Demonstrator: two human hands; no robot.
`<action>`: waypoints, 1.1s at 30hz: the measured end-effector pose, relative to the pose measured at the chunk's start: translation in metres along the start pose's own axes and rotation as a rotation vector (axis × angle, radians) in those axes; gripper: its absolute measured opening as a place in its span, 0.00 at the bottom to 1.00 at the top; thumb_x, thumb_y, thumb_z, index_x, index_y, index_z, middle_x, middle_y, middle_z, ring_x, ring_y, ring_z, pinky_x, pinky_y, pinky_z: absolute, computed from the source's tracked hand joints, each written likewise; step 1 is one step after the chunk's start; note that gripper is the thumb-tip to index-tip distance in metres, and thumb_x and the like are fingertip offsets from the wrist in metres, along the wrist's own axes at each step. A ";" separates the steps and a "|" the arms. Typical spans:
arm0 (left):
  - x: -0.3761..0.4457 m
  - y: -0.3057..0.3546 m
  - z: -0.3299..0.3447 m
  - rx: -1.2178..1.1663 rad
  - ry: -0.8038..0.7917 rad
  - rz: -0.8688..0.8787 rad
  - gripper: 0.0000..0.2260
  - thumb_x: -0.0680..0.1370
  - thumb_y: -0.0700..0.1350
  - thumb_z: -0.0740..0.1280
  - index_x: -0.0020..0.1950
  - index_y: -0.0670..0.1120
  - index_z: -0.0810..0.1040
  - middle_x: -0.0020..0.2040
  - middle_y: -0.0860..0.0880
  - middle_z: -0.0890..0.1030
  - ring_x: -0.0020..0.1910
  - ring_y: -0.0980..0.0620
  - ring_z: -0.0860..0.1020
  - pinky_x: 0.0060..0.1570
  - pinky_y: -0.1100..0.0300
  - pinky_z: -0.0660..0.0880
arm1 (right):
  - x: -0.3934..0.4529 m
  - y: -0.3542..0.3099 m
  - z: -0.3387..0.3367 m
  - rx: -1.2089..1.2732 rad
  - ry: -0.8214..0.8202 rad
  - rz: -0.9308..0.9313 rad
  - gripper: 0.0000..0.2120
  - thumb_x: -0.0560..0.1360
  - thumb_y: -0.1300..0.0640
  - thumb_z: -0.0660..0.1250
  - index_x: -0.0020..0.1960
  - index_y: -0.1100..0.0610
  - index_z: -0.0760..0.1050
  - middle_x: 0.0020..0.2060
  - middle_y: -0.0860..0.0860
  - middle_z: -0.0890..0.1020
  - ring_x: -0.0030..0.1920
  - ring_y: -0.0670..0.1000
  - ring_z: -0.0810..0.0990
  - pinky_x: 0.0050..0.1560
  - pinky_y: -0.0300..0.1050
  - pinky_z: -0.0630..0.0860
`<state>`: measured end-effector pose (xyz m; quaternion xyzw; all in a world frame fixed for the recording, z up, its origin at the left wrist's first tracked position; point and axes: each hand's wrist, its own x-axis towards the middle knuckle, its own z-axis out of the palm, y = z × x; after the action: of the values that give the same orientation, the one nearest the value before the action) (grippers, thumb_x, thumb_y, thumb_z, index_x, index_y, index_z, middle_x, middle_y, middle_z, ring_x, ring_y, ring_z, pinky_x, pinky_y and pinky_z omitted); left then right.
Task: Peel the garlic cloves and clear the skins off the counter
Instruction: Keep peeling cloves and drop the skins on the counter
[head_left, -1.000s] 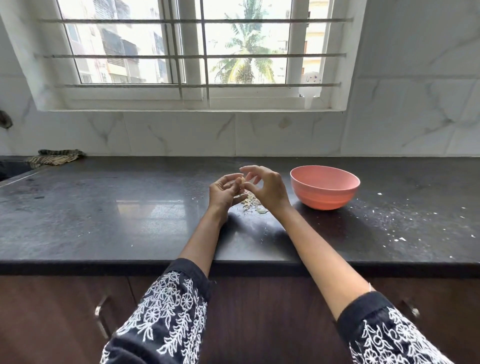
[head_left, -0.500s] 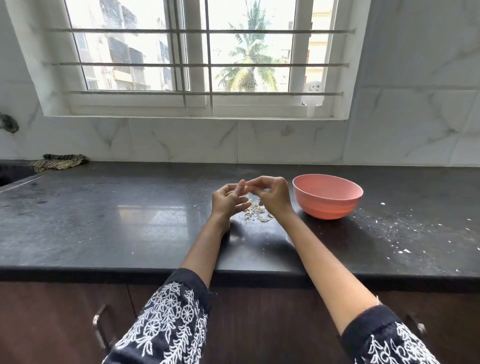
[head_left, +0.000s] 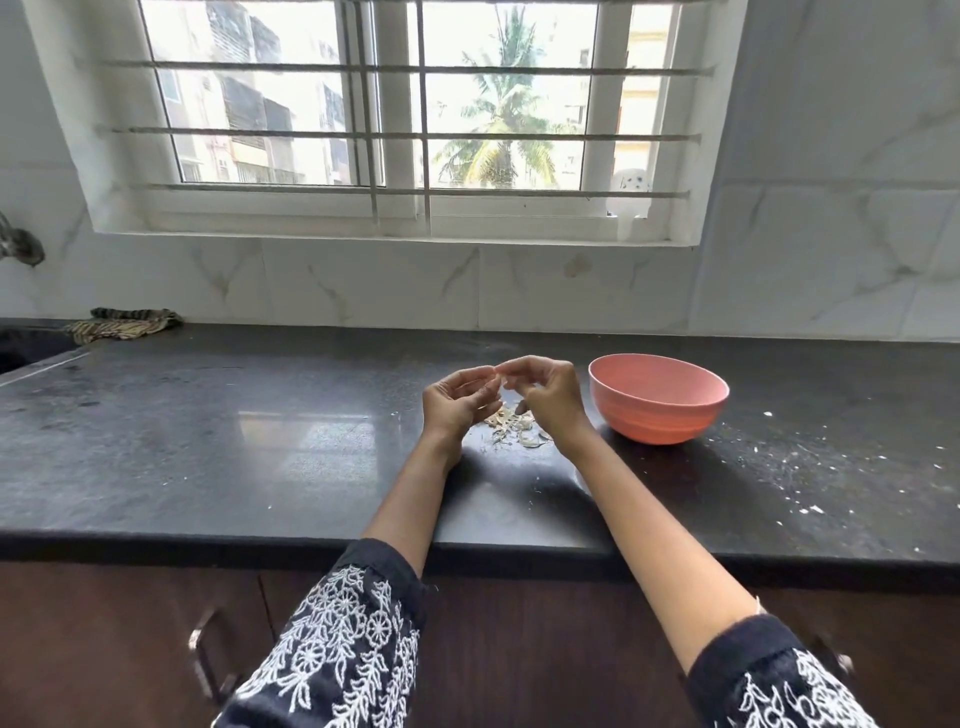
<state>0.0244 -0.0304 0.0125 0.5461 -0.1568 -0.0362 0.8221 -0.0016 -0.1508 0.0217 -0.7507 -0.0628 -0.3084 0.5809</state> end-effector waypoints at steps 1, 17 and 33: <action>0.000 -0.001 0.000 0.003 0.001 0.005 0.06 0.72 0.33 0.70 0.45 0.42 0.79 0.33 0.52 0.83 0.31 0.58 0.80 0.34 0.67 0.77 | -0.001 -0.002 0.000 0.042 -0.002 0.017 0.13 0.73 0.73 0.62 0.48 0.60 0.79 0.37 0.54 0.81 0.33 0.41 0.78 0.25 0.35 0.73; 0.001 0.001 0.000 0.008 0.006 0.019 0.10 0.73 0.30 0.68 0.51 0.40 0.78 0.39 0.49 0.81 0.31 0.60 0.80 0.33 0.68 0.77 | -0.003 -0.004 -0.002 0.091 -0.057 0.183 0.04 0.75 0.67 0.65 0.48 0.63 0.78 0.35 0.52 0.80 0.27 0.40 0.76 0.24 0.33 0.70; 0.001 -0.001 0.000 0.067 0.015 0.070 0.06 0.71 0.35 0.72 0.45 0.43 0.80 0.36 0.49 0.83 0.34 0.57 0.80 0.34 0.64 0.78 | 0.001 0.003 -0.003 -0.094 0.028 0.046 0.05 0.72 0.66 0.69 0.44 0.58 0.81 0.34 0.49 0.82 0.31 0.41 0.78 0.27 0.34 0.72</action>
<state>0.0257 -0.0308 0.0114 0.5680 -0.1707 0.0021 0.8051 -0.0002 -0.1548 0.0200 -0.7740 -0.0231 -0.3080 0.5527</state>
